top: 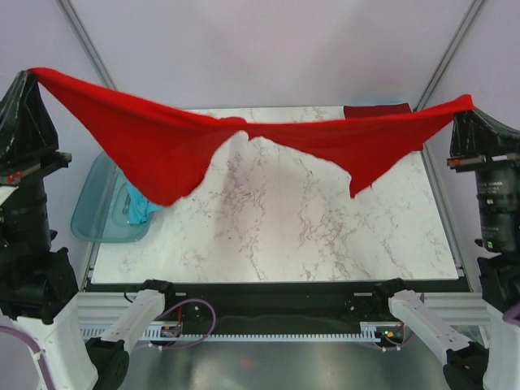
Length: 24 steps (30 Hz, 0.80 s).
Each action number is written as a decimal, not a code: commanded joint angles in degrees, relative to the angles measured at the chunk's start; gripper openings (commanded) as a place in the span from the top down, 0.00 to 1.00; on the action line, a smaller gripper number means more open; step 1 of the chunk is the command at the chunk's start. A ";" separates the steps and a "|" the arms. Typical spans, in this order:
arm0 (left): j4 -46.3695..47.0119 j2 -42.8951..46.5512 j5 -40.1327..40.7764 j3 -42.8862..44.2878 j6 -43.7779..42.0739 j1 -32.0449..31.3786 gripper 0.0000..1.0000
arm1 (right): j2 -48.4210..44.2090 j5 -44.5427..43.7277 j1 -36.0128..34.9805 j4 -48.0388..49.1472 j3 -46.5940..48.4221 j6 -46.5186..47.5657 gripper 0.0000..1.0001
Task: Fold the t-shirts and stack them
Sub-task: Flatten the tshirt out
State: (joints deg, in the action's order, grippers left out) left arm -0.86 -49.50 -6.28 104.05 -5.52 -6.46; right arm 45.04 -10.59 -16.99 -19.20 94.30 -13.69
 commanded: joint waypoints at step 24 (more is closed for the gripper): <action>-0.20 -18.96 -6.19 -6.39 -6.95 0.13 0.98 | 13.85 -9.62 0.21 5.65 -9.38 7.98 1.00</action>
State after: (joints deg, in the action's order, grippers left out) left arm -0.95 -62.61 -10.90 102.74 -7.05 -6.46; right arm 57.47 -16.56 -17.02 -18.59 89.69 -8.64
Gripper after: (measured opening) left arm 0.026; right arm 0.011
